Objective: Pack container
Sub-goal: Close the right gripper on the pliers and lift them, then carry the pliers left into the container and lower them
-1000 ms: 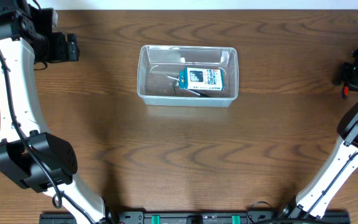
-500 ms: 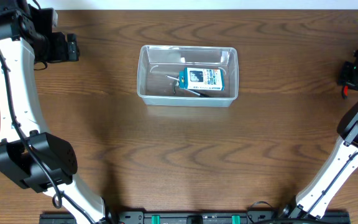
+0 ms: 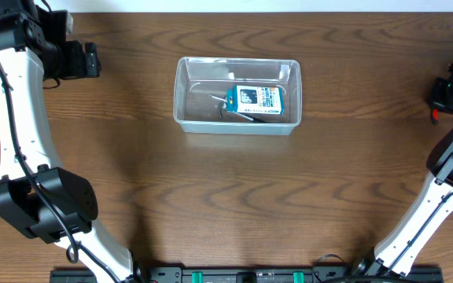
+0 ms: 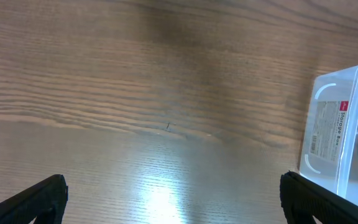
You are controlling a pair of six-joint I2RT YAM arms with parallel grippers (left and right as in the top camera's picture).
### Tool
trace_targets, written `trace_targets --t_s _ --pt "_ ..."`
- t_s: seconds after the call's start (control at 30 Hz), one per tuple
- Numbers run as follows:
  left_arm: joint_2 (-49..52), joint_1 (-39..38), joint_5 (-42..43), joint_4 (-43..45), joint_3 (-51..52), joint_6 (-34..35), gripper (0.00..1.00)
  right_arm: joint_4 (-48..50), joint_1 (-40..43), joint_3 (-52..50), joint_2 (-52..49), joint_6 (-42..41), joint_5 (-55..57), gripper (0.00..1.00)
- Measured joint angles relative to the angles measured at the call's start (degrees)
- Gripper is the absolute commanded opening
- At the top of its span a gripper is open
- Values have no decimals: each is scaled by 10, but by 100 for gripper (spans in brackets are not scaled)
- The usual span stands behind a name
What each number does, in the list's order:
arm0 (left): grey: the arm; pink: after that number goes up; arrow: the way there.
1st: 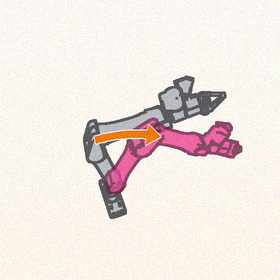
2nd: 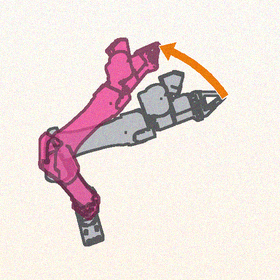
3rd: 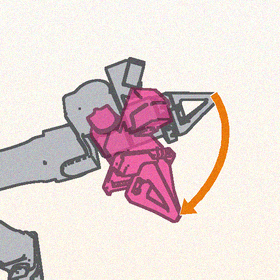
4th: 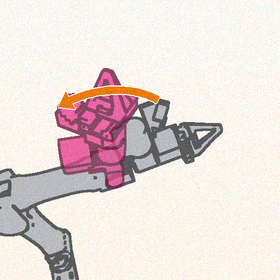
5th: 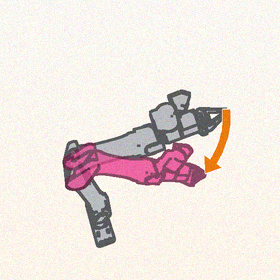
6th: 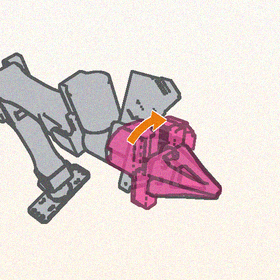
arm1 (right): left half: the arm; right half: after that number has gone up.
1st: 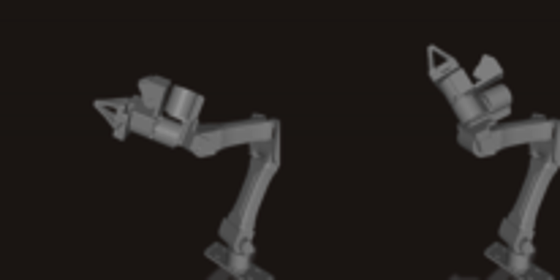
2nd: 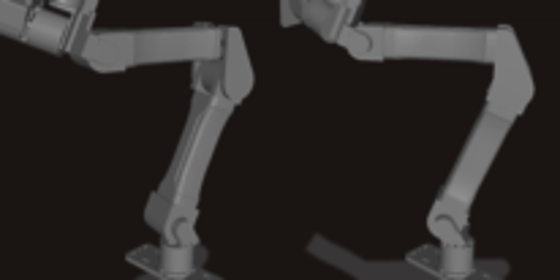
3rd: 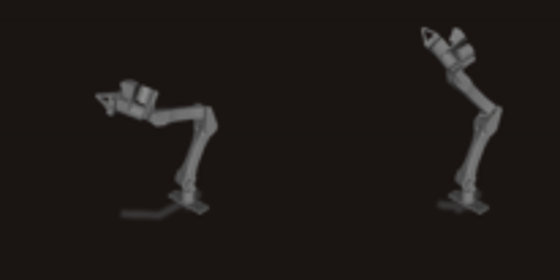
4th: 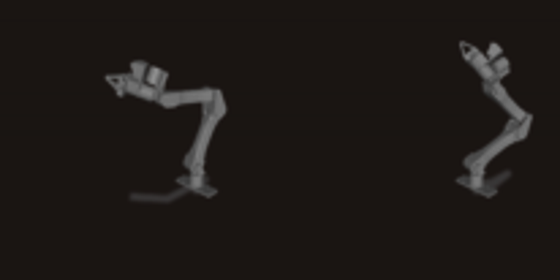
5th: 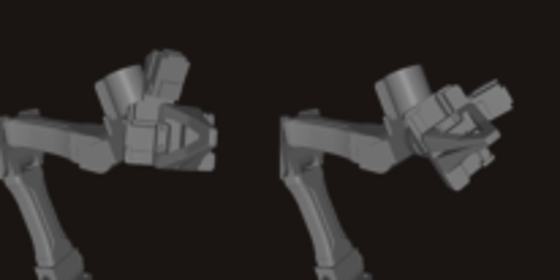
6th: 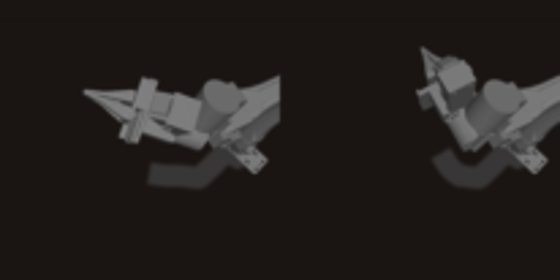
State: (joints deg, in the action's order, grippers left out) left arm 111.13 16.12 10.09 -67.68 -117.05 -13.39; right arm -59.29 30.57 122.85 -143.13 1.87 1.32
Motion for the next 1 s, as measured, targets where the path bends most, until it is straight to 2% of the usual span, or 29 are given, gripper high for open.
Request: trace_targets --t_s 0.2,0.57,0.77,1.0 --pt "0 0 0 0 0 0 98 0 0 0 0 -2 0 2" --pt "0 0 0 0 0 0 98 -23 -5 12 -2 -6 -4 1" --pt "0 0 0 0 0 0 98 -67 -41 94 -9 -8 -12 1" --pt "0 0 0 0 0 0 98 -152 -101 261 -9 20 -68 1"
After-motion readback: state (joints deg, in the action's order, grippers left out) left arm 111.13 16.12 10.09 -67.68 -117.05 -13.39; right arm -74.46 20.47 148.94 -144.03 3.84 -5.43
